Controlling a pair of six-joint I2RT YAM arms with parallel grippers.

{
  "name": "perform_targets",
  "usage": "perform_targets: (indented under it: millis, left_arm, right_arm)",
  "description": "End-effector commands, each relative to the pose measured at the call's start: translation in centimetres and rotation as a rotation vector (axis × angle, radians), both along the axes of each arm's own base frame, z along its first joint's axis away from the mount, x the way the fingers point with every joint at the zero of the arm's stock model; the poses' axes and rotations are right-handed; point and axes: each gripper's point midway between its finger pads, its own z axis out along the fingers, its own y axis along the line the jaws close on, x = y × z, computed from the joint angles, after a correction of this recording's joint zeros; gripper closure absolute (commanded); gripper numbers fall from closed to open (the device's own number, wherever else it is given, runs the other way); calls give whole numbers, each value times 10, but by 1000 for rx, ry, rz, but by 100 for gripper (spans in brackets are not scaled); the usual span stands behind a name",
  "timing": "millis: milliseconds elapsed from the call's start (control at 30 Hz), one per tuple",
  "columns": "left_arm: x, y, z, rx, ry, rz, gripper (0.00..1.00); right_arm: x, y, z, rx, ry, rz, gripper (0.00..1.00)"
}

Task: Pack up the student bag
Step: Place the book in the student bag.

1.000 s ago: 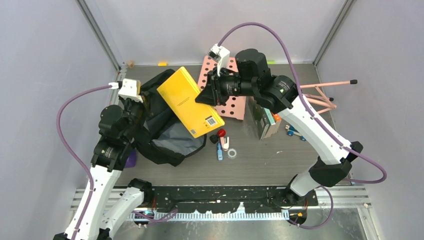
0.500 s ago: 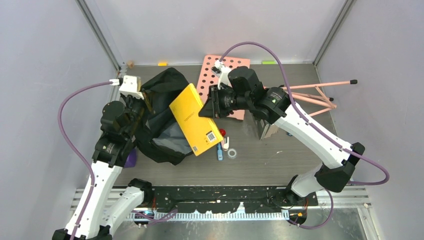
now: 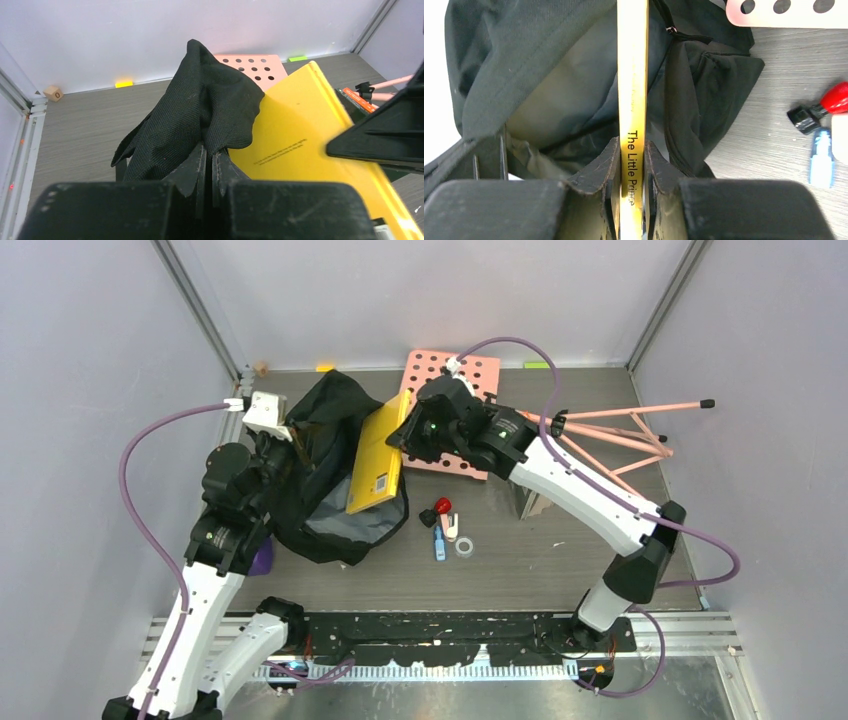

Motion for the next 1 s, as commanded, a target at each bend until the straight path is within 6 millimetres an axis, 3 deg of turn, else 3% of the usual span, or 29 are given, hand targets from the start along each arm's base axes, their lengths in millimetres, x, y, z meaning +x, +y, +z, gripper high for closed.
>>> perform_targets:
  millis: [0, 300, 600, 900, 967]
  left_arm:
    - [-4, -8, 13, 2, -53, -42, 100]
    - [-6, -13, 11, 14, -56, -59, 100]
    - [-6, -14, 10, 26, -56, -61, 100]
    - [-6, -13, 9, 30, -53, -59, 100]
    - [-6, -13, 9, 31, -54, -57, 100]
  right_arm:
    - [23, 14, 94, 324, -89, -219, 99]
    - [34, 40, 92, 370, 10, -350, 100]
    - [22, 45, 43, 215, 32, -383, 99]
    - [22, 47, 30, 42, -47, -342, 99]
    - [22, 48, 31, 31, -57, -332, 90]
